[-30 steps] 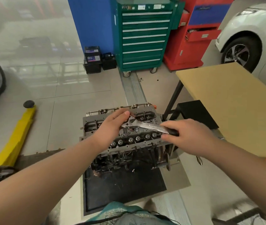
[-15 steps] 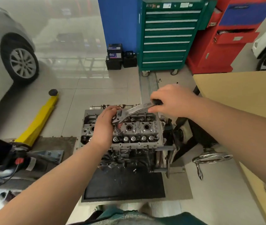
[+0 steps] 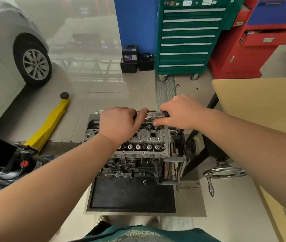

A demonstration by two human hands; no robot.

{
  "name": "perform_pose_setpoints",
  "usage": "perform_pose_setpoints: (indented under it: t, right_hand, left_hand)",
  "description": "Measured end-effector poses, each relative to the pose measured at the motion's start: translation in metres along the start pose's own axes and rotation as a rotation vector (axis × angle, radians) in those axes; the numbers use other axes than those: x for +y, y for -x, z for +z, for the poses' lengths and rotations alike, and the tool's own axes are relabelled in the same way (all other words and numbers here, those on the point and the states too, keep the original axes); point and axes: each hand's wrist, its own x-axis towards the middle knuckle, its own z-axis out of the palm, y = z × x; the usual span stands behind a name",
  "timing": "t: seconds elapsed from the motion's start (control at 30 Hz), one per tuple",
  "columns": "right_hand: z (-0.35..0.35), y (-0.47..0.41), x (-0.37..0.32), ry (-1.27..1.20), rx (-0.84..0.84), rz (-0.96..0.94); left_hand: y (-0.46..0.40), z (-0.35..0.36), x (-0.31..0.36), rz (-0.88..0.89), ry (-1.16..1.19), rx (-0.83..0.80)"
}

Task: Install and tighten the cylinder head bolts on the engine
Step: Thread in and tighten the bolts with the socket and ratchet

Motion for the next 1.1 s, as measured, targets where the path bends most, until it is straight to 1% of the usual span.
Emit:
perform_pose_setpoints:
  t: [0.1, 0.2, 0.27, 0.37, 0.43, 0.5, 0.57, 0.6, 0.63, 0.7, 0.73, 0.77, 0.8, 0.83, 0.9, 0.97, 1.03, 1.1]
  right_hand:
    - [-0.003, -0.001, -0.013, 0.075, 0.053, 0.073]
    - [-0.007, 0.003, -0.027, 0.087, 0.049, 0.153]
    - [-0.007, 0.011, -0.039, 0.087, 0.057, 0.228]
    - [-0.002, 0.029, -0.056, 0.063, 0.082, 0.289]
    - [-0.004, 0.031, -0.057, 0.032, 0.071, 0.3]
    - [-0.007, 0.03, -0.052, -0.002, 0.035, 0.287]
    - [-0.008, 0.028, -0.047, -0.011, 0.006, 0.274]
    - [-0.008, 0.028, -0.044, -0.016, -0.002, 0.269]
    - [-0.008, 0.028, -0.041, -0.031, -0.011, 0.264]
    - [-0.008, 0.026, -0.039, -0.068, -0.024, 0.256]
    - [-0.008, 0.024, -0.039, -0.081, -0.023, 0.257]
    - [-0.01, 0.022, -0.039, -0.093, -0.024, 0.257]
    - [-0.011, 0.018, -0.039, -0.105, -0.022, 0.253]
    - [-0.014, 0.015, -0.039, -0.116, -0.014, 0.244]
    - [-0.021, 0.008, -0.039, -0.118, 0.008, 0.223]
    - [-0.03, 0.003, -0.041, -0.111, 0.026, 0.219]
    - [-0.04, 0.0, -0.042, -0.141, 0.059, 0.241]
    - [-0.05, -0.003, -0.043, -0.175, 0.108, 0.254]
  left_hand:
    - [0.002, 0.002, -0.007, 0.036, -0.02, 0.1]
    - [0.005, 0.0, -0.013, 0.083, 0.014, 0.188]
    - [0.008, 0.0, -0.017, 0.149, 0.048, 0.24]
    - [0.013, 0.001, -0.026, 0.267, 0.131, 0.278]
    - [0.013, 0.0, -0.026, 0.259, 0.161, 0.268]
    - [0.011, 0.001, -0.023, 0.229, 0.195, 0.23]
    - [0.013, 0.0, -0.024, 0.155, 0.345, 0.16]
    - [0.017, -0.001, -0.027, 0.058, 0.492, 0.117]
    - [0.024, -0.001, -0.031, -0.082, 0.685, 0.054]
    - [0.046, -0.001, -0.041, -0.361, 1.069, -0.152]
    - [0.056, 0.0, -0.046, -0.441, 1.177, -0.267]
    - [0.064, 0.002, -0.05, -0.468, 1.225, -0.372]
    - [0.068, 0.003, -0.054, -0.456, 1.225, -0.444]
    - [0.067, 0.002, -0.057, -0.429, 1.176, -0.482]
    - [0.058, 0.001, -0.062, -0.391, 0.98, -0.504]
    - [0.046, -0.004, -0.066, -0.406, 0.859, -0.501]
    - [0.035, -0.014, -0.073, -0.421, 0.857, -0.476]
    - [0.025, -0.031, -0.084, -0.385, 0.901, -0.456]
